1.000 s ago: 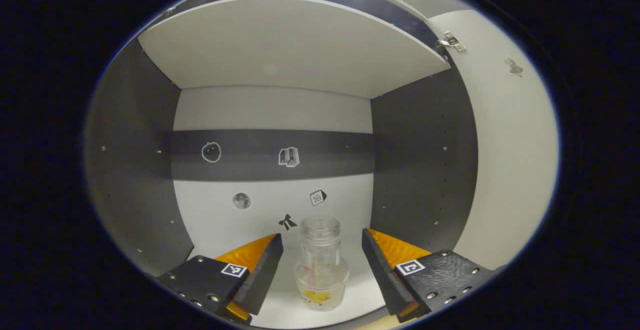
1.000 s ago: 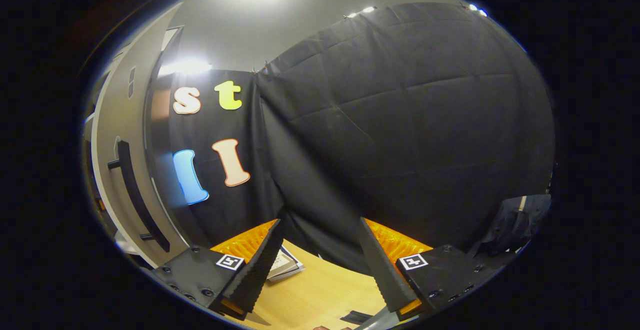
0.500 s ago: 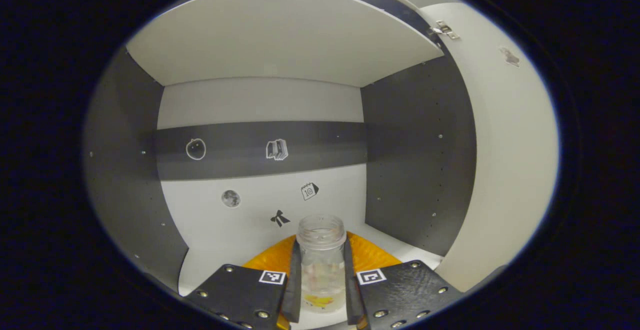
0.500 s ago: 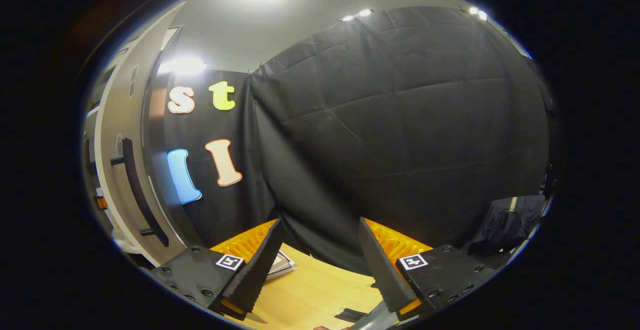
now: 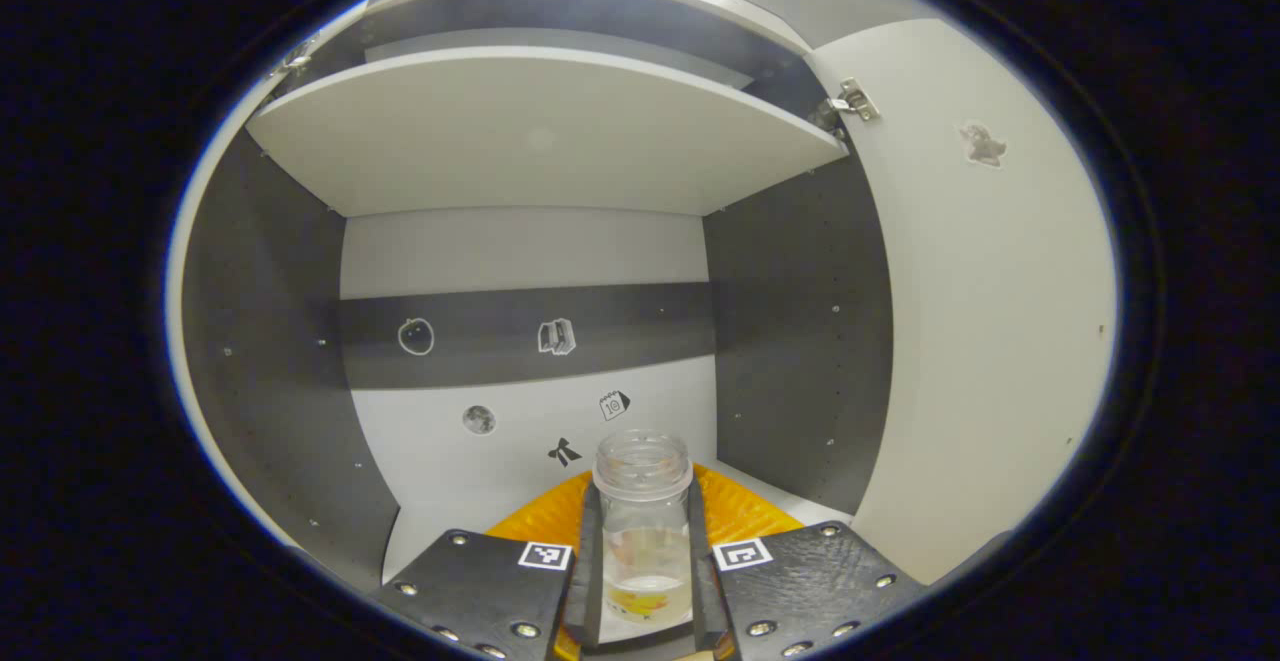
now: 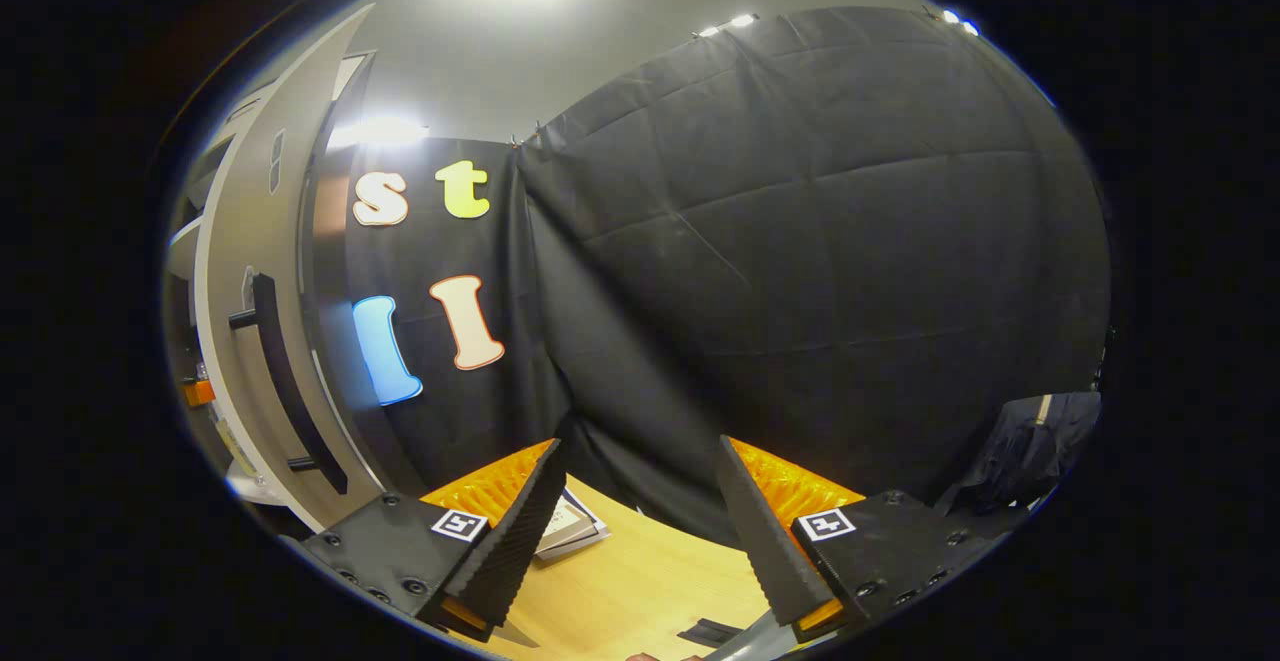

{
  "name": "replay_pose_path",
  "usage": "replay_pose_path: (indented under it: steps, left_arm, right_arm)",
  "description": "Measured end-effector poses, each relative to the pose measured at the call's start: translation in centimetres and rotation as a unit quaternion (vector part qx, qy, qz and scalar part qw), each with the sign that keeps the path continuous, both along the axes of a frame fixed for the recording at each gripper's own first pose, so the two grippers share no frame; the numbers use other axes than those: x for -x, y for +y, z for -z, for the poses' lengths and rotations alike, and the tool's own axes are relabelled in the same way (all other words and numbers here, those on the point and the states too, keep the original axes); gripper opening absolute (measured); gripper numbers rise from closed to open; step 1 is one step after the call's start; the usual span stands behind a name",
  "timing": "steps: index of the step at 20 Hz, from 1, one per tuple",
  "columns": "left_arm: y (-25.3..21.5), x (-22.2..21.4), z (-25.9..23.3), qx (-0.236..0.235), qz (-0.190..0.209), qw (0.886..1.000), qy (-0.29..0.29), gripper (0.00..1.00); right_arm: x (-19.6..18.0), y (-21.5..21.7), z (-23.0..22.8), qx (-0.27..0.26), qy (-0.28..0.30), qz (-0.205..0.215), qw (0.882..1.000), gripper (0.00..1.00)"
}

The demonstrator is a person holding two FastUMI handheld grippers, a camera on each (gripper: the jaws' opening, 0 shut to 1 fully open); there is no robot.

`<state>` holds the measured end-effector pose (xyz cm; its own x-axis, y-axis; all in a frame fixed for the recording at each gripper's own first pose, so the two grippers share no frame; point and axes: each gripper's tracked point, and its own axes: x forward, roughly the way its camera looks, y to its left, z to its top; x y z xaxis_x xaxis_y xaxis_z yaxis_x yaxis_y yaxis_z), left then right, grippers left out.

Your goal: Grasp the bottle in the cabinet with the left hand and place it on the coaster, then close the right door with the right hand and the left door with the left hand.

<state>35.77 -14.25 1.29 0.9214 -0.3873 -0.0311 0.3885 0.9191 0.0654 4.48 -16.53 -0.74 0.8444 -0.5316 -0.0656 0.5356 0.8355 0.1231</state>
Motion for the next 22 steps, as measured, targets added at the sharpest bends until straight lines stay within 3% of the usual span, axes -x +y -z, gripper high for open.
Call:
replay_pose_path:
  steps: [6,15,18,22]
  left_arm:
    - [3.3,4.2,-0.9,0.015,-0.027,1.0,-0.001,0.34]
    - [9.1,11.9,2.8,0.023,-0.073,0.997,0.025,0.34]
    - [9.3,14.2,5.0,0.022,-0.077,0.996,0.031,0.39]
    - [8.1,16.4,9.0,0.038,-0.056,0.995,0.067,0.34]
  right_arm:
    - [-1.9,0.9,0.3,-0.017,0.006,-0.041,0.999,0.96]
    - [-3.4,2.8,-0.1,-0.01,0.011,-0.1,0.995,0.94]
    - [-3.1,3.0,-0.1,-0.005,0.011,-0.107,0.994,0.94]
    - [-2.4,3.5,-0.1,0.0,0.014,-0.114,0.993,0.94]
